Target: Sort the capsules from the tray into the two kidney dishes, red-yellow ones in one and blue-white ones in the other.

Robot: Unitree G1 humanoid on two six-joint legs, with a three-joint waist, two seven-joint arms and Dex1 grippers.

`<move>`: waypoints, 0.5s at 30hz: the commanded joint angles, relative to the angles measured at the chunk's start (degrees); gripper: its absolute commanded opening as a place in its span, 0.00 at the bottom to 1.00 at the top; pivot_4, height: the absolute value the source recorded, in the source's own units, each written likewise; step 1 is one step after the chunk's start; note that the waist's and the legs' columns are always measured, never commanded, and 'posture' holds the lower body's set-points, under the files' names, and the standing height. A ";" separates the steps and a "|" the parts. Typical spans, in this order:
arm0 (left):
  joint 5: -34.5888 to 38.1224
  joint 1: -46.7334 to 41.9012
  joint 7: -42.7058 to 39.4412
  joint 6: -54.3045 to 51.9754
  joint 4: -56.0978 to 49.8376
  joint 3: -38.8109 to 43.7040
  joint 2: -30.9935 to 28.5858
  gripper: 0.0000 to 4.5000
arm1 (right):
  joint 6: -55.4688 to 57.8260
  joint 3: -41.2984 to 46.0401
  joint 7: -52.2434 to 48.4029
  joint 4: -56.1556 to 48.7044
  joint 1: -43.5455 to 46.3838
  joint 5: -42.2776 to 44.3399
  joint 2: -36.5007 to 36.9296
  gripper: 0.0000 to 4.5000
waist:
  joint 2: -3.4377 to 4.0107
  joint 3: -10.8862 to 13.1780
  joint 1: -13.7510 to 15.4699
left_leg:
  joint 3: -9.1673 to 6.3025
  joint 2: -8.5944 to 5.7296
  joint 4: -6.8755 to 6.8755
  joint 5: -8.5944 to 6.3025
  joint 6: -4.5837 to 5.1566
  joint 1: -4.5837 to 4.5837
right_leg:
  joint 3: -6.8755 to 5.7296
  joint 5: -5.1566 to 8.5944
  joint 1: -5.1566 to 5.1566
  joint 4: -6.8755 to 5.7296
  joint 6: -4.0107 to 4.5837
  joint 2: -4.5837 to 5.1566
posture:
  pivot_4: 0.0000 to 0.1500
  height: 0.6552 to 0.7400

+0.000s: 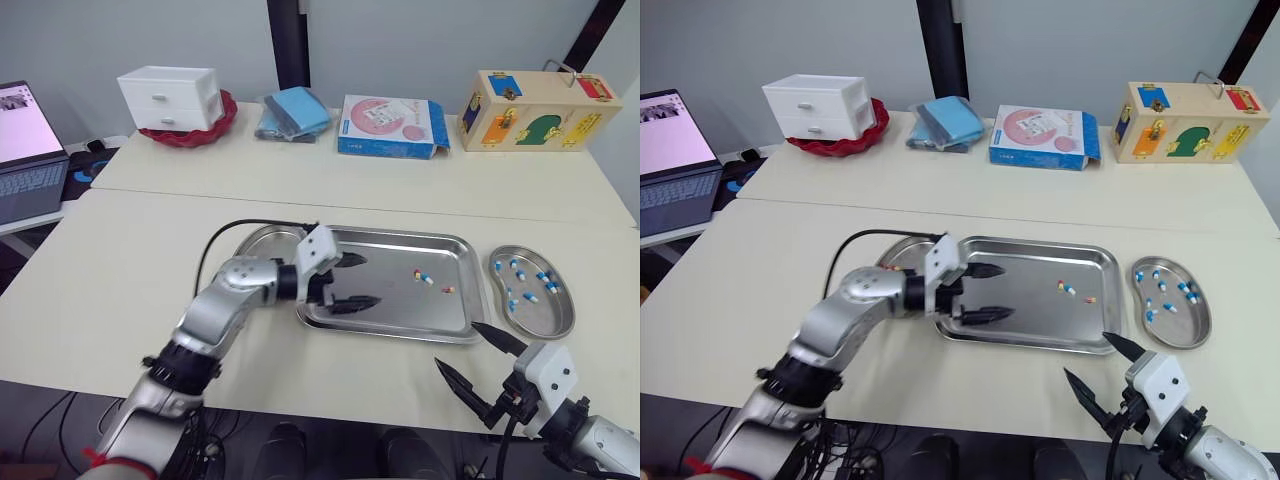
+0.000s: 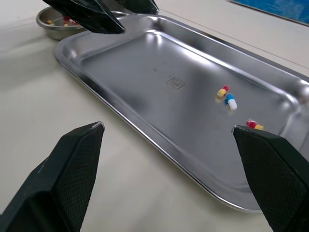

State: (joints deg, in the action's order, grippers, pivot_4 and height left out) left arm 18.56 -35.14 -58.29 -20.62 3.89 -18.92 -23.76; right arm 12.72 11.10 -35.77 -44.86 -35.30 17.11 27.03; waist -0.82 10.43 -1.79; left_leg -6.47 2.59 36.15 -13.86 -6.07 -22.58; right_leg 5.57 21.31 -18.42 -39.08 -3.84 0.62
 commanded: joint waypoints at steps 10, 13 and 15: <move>-10.44 -17.88 -7.20 19.51 39.18 -1.29 13.64 0.66 | -0.44 -2.94 4.28 -5.46 -4.29 -1.23 -1.91 1.00 | -0.02 0.01 0.01 | 0.01 -0.02 0.03 0.00 0.01 -0.06 | 0.00 0.00 -0.03 0.01 0.00 0.00 | 1.00 0.90; -12.76 -20.86 -7.29 23.40 46.68 -1.02 16.08 0.66 | -0.67 -4.22 5.11 -5.99 -5.13 -1.98 -2.19 1.00 | -0.03 0.02 -0.05 | -0.01 -0.02 0.03 0.01 0.01 -0.09 | -0.01 0.01 -0.05 0.01 -0.01 -0.01 | 1.00 0.90; -14.20 -22.74 -6.62 25.22 51.31 -0.73 17.77 0.66 | -0.79 -4.75 5.52 -6.15 -5.59 -2.37 -2.44 1.00 | -0.04 0.02 -0.02 | -0.01 -0.02 0.02 0.01 0.01 -0.11 | -0.01 0.01 -0.06 0.01 -0.01 -0.01 | 1.00 0.90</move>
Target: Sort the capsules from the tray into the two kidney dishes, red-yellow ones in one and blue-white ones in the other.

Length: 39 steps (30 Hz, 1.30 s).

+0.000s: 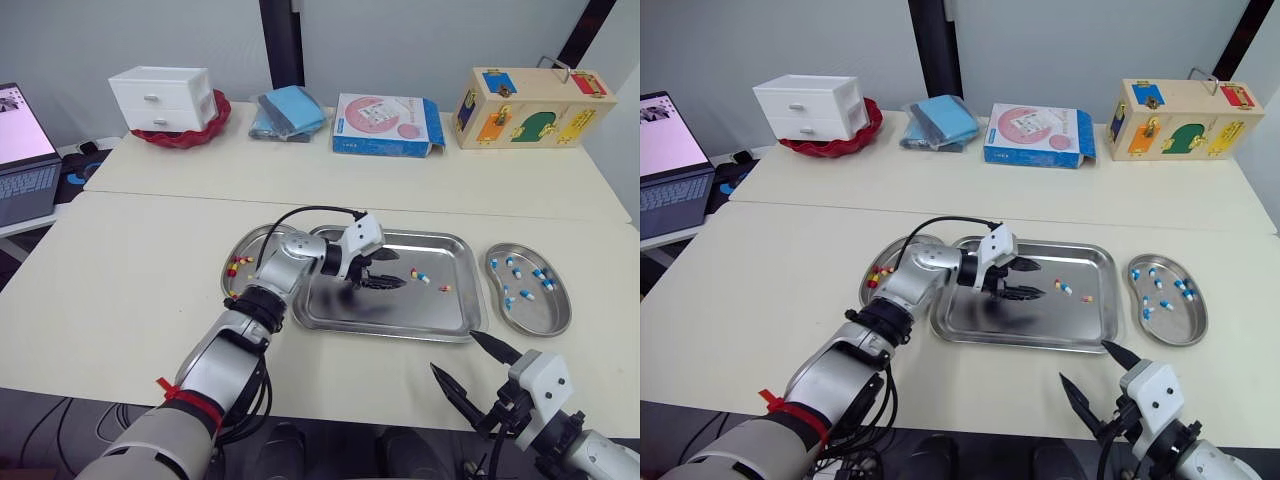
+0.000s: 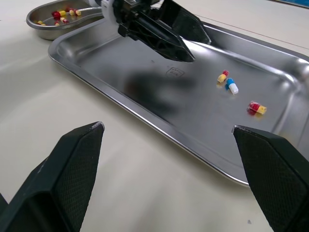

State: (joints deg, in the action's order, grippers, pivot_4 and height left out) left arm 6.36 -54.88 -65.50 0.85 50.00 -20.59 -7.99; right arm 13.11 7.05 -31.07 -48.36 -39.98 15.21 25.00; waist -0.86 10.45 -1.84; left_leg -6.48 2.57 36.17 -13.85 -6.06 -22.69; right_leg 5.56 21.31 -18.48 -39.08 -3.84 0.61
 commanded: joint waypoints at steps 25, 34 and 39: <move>-12.59 -10.46 8.50 7.57 22.96 4.97 11.09 0.62 | 1.88 -6.12 7.19 -8.71 -3.80 -3.19 -1.70 1.00 | 0.00 0.00 0.04 | -0.01 -0.01 0.00 0.00 0.00 -0.07 | -0.01 0.00 -0.06 -0.01 -0.01 0.00 | 1.00 0.90; -15.15 -9.82 9.61 7.63 23.12 5.13 10.44 0.09 | 3.40 -5.38 7.51 -8.93 -2.10 -2.20 -1.11 1.00 | 0.00 -0.01 0.03 | -0.02 -0.01 0.00 0.00 0.00 -0.04 | -0.01 0.00 -0.04 -0.01 -0.01 0.00 | 1.00 0.90; -14.44 -10.13 9.31 8.32 22.43 6.23 9.27 0.09 | 3.79 -4.88 7.28 -8.60 -1.06 -1.82 -0.81 1.00 | 0.01 -0.01 0.00 | -0.02 -0.01 0.01 0.00 0.00 -0.02 | -0.01 0.00 -0.02 -0.02 -0.01 0.00 | 1.00 0.90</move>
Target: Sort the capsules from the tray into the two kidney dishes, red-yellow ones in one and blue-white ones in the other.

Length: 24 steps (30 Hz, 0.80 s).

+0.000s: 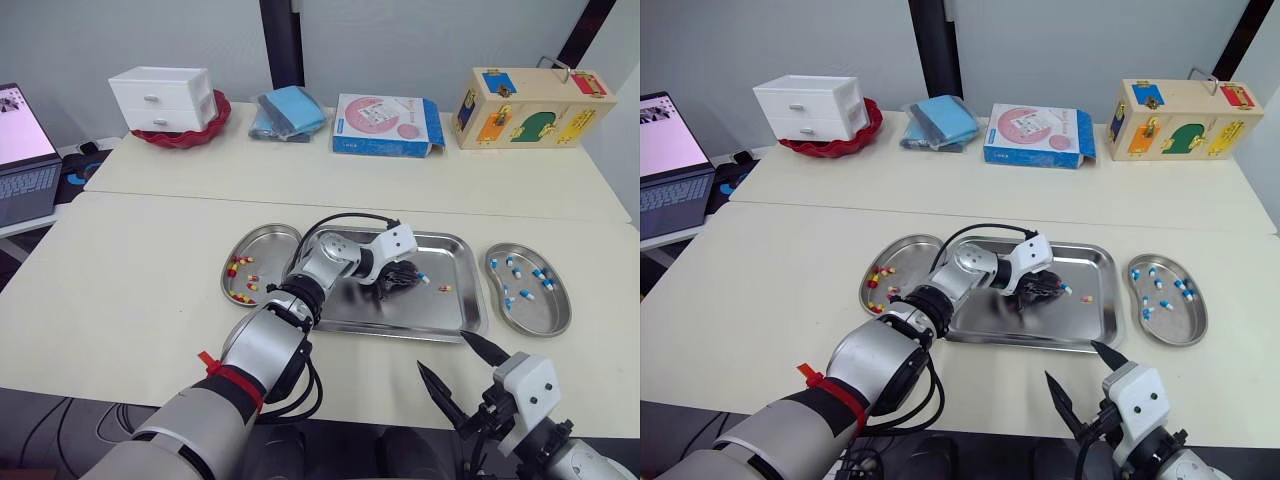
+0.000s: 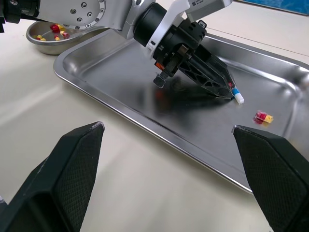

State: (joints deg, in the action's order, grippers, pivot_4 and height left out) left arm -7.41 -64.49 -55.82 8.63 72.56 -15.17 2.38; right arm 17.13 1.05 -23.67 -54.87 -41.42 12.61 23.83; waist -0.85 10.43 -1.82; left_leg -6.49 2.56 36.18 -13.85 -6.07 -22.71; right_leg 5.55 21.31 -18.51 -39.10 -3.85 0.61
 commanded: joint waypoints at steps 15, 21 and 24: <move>9.94 12.91 -12.88 -21.29 -42.93 7.41 -18.62 0.09 | -6.07 1.90 -8.29 7.91 7.12 0.36 6.09 1.00 | 0.06 -0.01 -1.23 | 0.04 0.07 -0.07 0.03 -0.04 0.04 | 0.05 0.00 -0.02 -0.05 0.01 -0.01 | 1.00 0.90; 16.86 27.09 -9.03 -45.82 -74.80 13.32 -30.95 0.09 | -9.06 -1.10 -14.09 14.69 16.04 2.08 7.71 1.00 | 0.06 0.00 -0.99 | -0.02 0.15 -0.01 0.13 -0.21 0.09 | 0.00 0.01 0.05 -0.10 0.03 -0.05 | 1.00 0.90; 19.16 32.67 -5.87 -52.56 -83.45 17.40 -35.73 0.09 | -9.47 -3.16 -16.19 17.48 20.87 2.93 7.45 1.00 | 0.05 0.01 -0.22 | -0.05 0.10 0.11 0.05 -0.07 0.09 | -0.03 0.00 0.13 -0.10 0.02 0.01 | 1.00 0.90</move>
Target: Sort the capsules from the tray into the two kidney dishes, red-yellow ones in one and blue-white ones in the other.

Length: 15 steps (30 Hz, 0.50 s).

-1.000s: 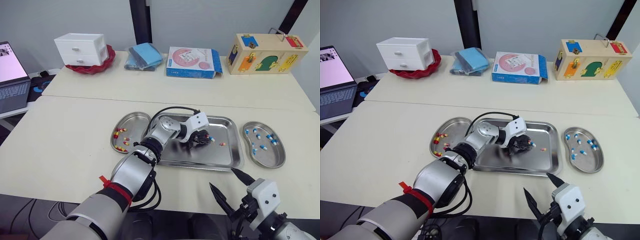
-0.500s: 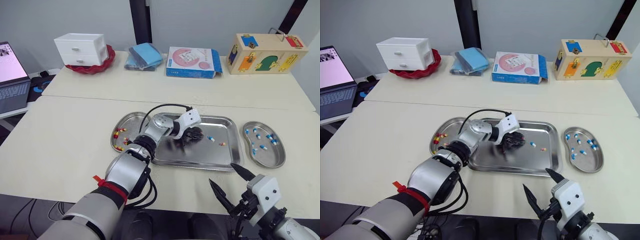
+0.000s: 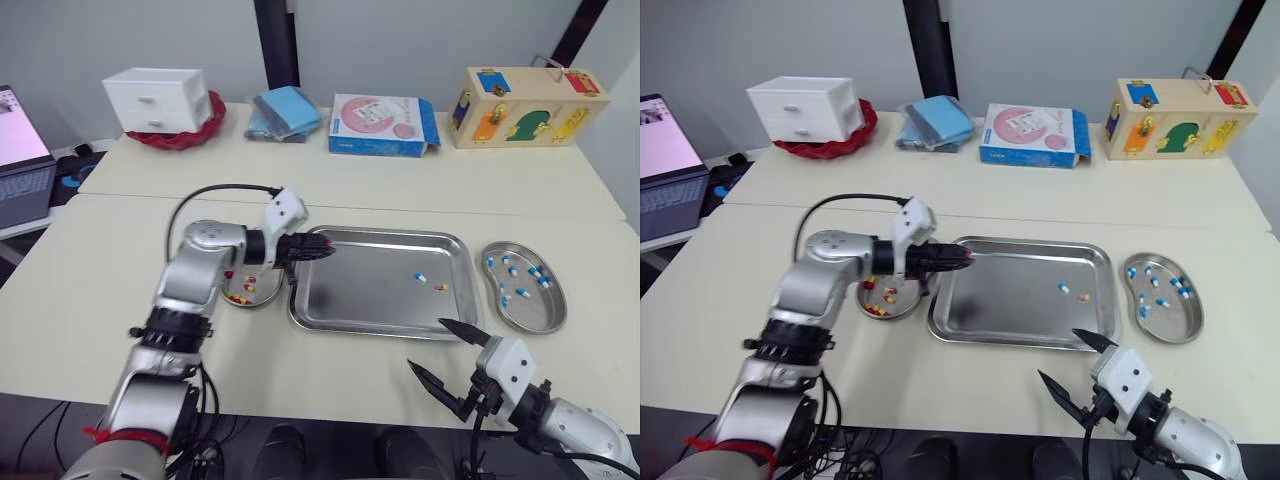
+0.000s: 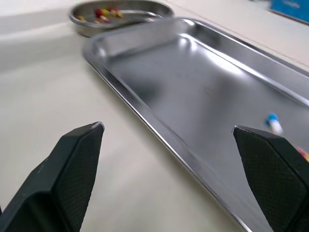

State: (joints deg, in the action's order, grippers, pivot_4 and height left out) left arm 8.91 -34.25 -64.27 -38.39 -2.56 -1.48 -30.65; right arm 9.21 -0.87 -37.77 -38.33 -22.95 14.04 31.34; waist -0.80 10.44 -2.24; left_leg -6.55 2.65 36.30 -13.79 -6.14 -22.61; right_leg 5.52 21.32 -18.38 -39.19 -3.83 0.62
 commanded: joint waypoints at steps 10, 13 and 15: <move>4.67 10.70 11.93 -7.41 -12.68 8.67 -7.94 0.09 | -1.89 -5.71 -4.42 5.98 11.13 1.90 -1.55 1.00 | -0.03 0.02 0.67 | -0.08 -0.01 0.04 0.00 0.00 0.03 | -0.09 0.00 0.04 -0.02 0.00 0.00 | 1.00 0.90; 4.72 11.59 13.84 -5.07 -11.09 8.72 -7.82 0.09 | -1.81 -6.09 -4.37 6.45 12.07 2.01 -1.76 1.00 | -0.03 0.02 0.58 | -0.07 -0.01 0.03 0.00 0.00 0.04 | -0.07 0.00 0.04 -0.02 0.00 0.00 | 1.00 0.90; 5.28 11.94 14.56 -3.97 -10.51 8.95 -7.77 0.09 | -1.68 -6.22 -4.30 6.56 12.41 2.07 -1.83 1.00 | -0.03 0.02 0.57 | -0.07 -0.01 0.03 0.00 0.00 0.03 | -0.07 0.00 0.02 -0.02 0.00 0.00 | 1.00 0.90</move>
State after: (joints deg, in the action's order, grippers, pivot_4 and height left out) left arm 13.52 -22.29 -50.47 -44.04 -12.64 5.85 -37.87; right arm 8.38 -6.97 -41.94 -30.97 -11.09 15.24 29.91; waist -0.82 10.45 -1.67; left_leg -6.61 2.65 36.33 -13.80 -6.14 -22.58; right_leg 5.45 21.32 -18.36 -39.21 -3.83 0.61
